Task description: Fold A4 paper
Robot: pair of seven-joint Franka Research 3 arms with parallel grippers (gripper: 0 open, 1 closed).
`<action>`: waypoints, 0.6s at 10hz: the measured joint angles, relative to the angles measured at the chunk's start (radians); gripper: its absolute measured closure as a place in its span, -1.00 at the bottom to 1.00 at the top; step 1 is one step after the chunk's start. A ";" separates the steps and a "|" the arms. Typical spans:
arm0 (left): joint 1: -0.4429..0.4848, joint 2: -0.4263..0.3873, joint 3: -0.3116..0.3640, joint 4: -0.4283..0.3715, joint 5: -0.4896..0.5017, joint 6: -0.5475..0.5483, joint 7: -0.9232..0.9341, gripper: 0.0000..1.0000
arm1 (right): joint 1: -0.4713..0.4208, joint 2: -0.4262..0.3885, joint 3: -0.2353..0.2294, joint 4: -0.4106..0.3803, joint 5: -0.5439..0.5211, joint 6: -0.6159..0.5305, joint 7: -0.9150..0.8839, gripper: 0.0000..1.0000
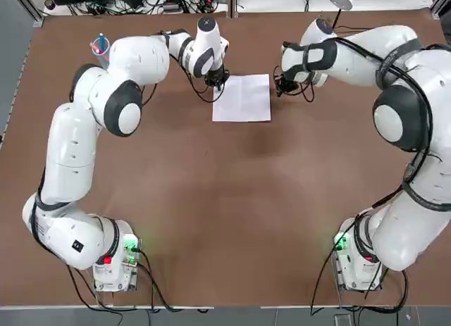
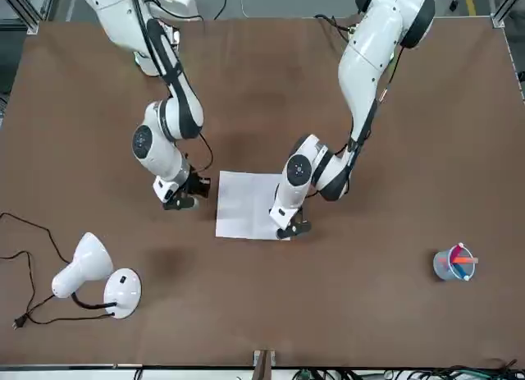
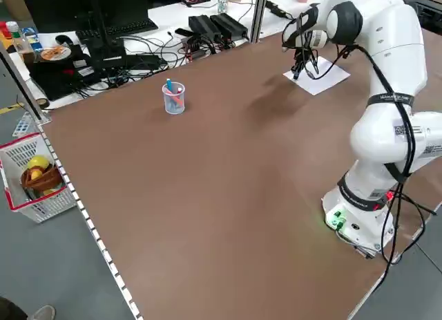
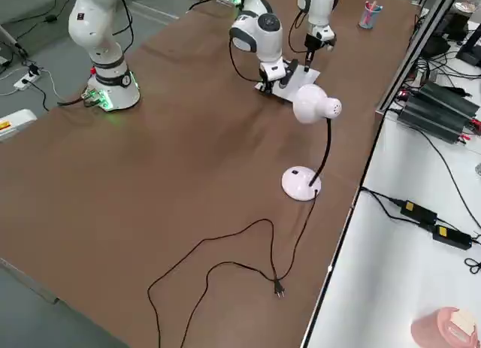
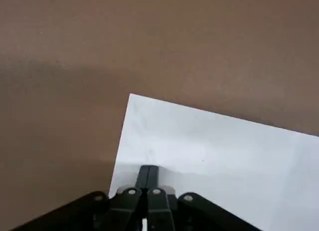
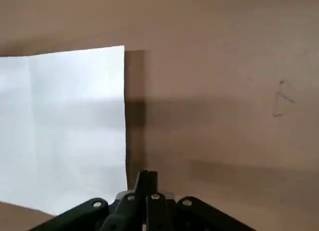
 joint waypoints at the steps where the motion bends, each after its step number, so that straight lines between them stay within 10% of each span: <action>1: 0.000 0.000 0.000 0.000 0.002 0.000 0.000 0.98 | 0.000 0.028 0.004 0.021 0.012 0.003 0.000 0.98; 6: 0.000 0.000 -0.001 0.000 0.003 0.000 0.000 0.98 | -0.018 0.093 0.003 0.061 0.056 0.005 0.001 0.98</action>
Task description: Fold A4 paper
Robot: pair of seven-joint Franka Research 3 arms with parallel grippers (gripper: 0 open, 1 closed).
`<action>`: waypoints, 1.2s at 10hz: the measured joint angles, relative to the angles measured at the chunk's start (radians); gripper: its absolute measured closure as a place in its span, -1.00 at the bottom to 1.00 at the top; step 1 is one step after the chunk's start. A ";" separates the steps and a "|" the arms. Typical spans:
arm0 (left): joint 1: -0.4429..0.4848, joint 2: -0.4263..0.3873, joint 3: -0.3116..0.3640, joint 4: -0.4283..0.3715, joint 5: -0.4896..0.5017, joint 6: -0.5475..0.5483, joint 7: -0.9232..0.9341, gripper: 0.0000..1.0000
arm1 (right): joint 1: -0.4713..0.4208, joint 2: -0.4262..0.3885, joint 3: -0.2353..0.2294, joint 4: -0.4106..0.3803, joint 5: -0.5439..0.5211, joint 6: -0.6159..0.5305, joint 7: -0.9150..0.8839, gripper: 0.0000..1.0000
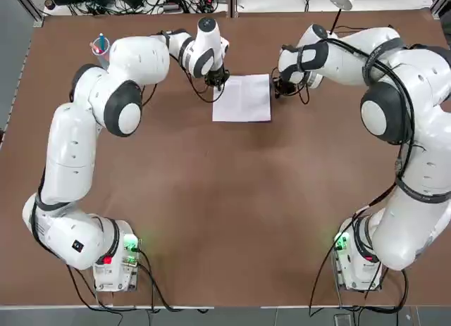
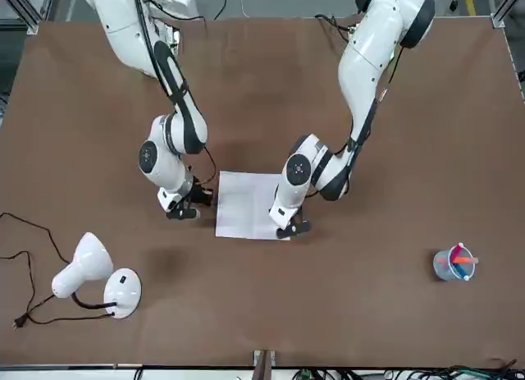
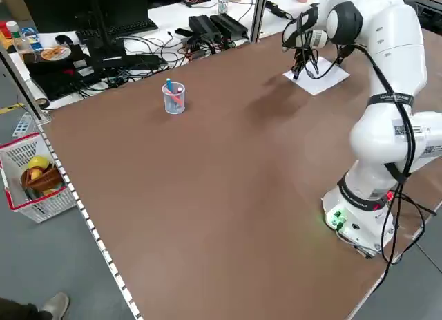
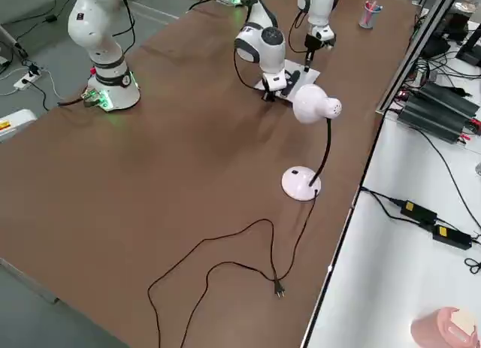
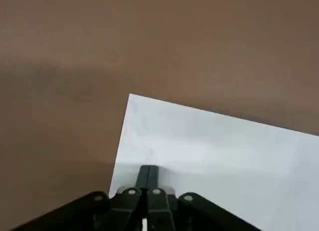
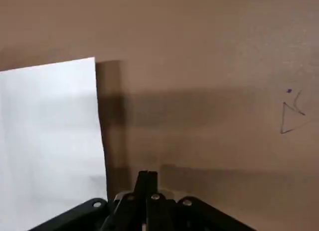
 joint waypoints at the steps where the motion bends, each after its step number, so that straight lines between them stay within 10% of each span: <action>1: 0.000 0.000 0.000 0.000 0.000 0.000 0.000 0.98 | 0.000 0.008 0.006 0.007 0.012 0.000 0.000 0.98; 12: 0.000 0.000 0.000 0.000 0.000 0.000 0.000 0.98 | 0.002 0.040 0.042 0.065 0.070 -0.002 0.002 0.98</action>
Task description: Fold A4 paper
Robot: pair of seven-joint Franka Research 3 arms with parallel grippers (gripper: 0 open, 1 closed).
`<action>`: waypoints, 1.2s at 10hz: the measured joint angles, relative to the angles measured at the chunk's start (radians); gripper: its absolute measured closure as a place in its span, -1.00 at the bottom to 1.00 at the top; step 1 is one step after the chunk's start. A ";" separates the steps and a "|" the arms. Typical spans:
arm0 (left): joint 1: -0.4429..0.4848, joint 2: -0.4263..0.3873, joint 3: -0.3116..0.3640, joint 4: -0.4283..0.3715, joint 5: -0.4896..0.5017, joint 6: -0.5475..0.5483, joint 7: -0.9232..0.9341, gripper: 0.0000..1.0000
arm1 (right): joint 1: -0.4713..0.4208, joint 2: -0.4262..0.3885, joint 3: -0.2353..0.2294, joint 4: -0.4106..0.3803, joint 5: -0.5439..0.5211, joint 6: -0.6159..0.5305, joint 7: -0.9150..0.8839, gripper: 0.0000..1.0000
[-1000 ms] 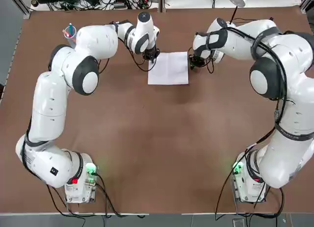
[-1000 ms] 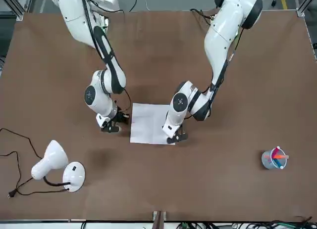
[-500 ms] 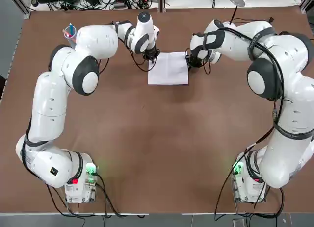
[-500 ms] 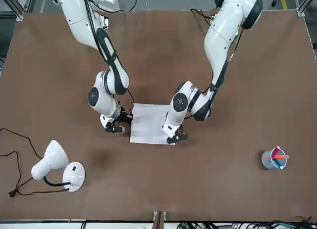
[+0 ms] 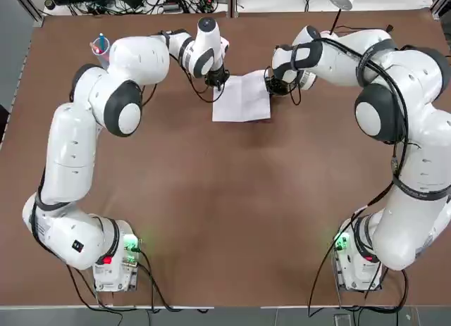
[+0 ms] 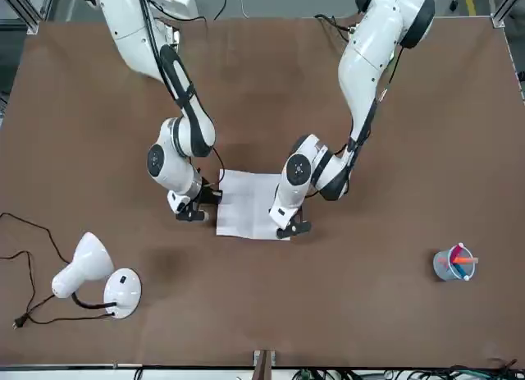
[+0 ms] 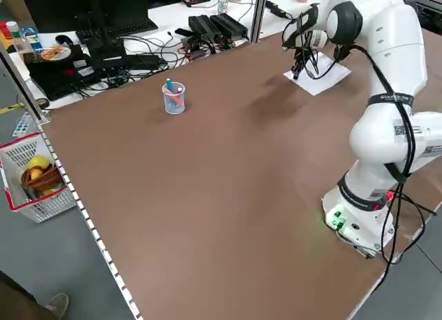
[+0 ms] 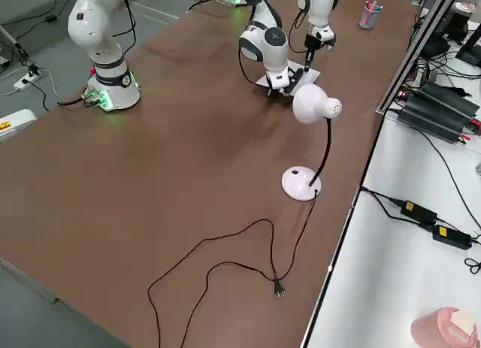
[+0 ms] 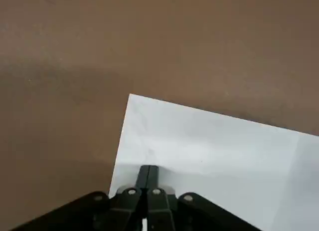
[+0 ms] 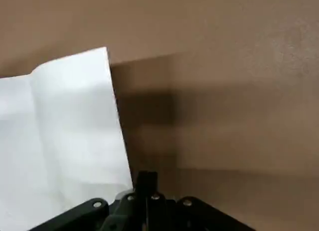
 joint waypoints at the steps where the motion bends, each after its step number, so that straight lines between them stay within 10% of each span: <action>1: 0.000 0.000 0.000 0.000 0.000 0.000 0.000 0.98 | 0.000 0.000 0.001 0.001 0.008 0.000 0.000 0.98; 12: 0.001 0.000 0.000 0.000 0.000 0.000 0.000 0.98 | -0.002 -0.036 0.002 0.023 0.021 -0.033 0.005 0.98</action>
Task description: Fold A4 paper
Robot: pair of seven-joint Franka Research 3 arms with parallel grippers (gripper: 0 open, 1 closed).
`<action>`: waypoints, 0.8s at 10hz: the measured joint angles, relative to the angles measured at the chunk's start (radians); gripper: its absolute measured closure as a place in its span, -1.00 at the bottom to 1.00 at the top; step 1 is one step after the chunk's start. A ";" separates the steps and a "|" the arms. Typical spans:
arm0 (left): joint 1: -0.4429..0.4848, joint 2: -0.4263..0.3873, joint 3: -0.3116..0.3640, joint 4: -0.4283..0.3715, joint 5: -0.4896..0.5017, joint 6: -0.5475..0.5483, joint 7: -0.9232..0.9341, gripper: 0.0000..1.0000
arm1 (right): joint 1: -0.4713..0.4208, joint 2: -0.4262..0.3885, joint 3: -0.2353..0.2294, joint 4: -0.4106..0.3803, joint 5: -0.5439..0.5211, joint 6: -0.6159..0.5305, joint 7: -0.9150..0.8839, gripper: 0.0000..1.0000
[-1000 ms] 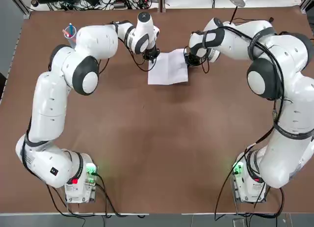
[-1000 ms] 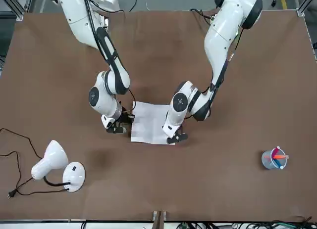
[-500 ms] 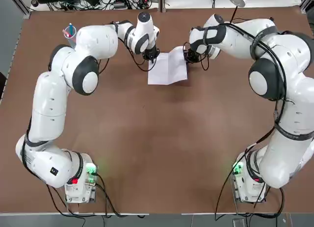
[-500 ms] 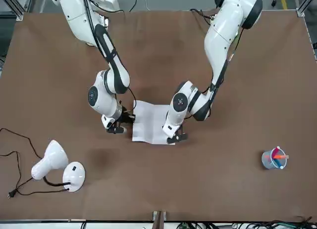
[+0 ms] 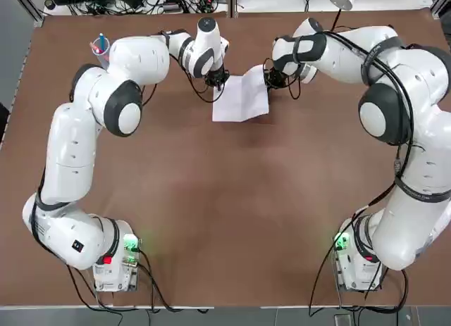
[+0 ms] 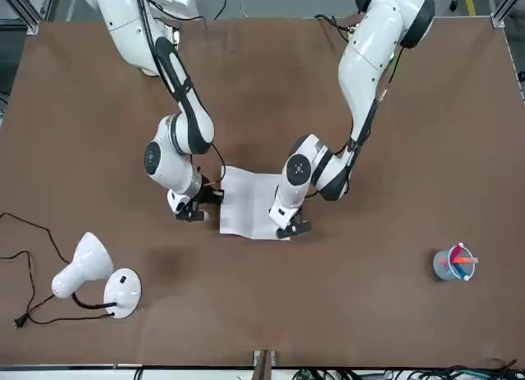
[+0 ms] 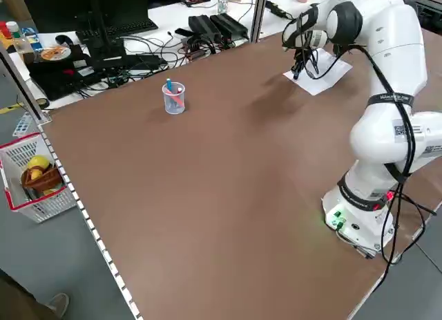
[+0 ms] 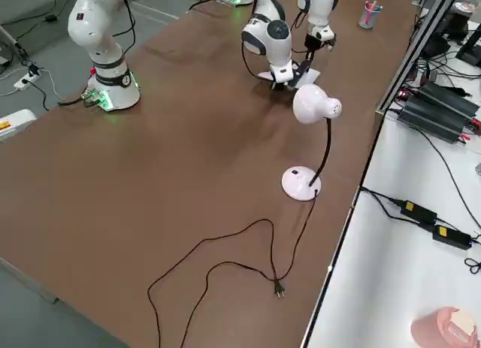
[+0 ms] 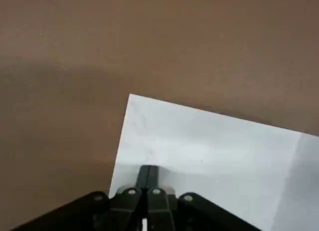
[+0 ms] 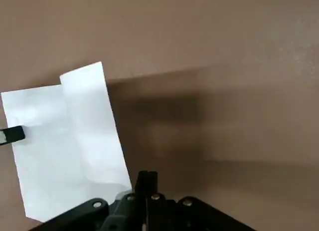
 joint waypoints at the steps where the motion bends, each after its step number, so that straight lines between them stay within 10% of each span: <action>1: 0.000 0.000 0.000 0.000 0.000 0.000 0.000 0.98 | 0.000 -0.002 0.000 0.002 0.001 -0.003 0.000 0.98; 8: 0.001 0.000 0.000 0.000 0.000 0.001 0.000 0.98 | -0.016 -0.029 0.002 0.037 0.015 -0.095 0.016 0.98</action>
